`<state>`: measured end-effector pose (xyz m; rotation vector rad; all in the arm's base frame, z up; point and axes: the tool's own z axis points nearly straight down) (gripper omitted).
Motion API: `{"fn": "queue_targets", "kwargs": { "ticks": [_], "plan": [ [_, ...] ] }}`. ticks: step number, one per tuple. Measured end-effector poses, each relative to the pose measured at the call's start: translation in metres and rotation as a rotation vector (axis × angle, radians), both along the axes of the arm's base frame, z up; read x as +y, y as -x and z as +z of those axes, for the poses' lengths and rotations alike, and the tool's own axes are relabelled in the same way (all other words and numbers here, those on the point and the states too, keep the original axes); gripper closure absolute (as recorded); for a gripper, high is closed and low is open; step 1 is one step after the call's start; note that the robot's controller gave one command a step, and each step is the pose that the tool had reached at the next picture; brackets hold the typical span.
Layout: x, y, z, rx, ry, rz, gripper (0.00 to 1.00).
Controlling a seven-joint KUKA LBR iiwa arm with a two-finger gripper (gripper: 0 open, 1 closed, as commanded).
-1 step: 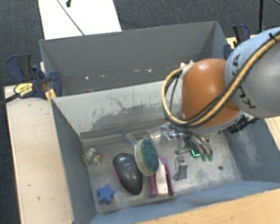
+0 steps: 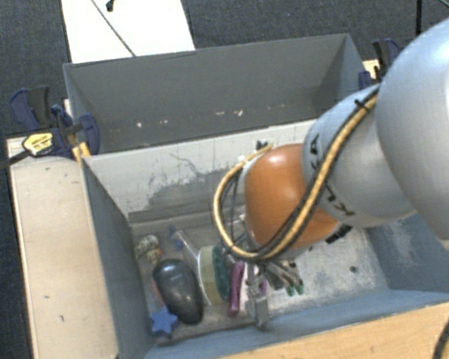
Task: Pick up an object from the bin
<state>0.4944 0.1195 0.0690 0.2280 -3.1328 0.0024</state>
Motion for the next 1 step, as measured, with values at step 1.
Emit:
{"fn": "queue_targets", "kwargs": {
  "ticks": [1],
  "plan": [
    [-0.0009, -0.0004, 0.004, 0.004, 0.0, -0.008, 1.0]
  ]
}}
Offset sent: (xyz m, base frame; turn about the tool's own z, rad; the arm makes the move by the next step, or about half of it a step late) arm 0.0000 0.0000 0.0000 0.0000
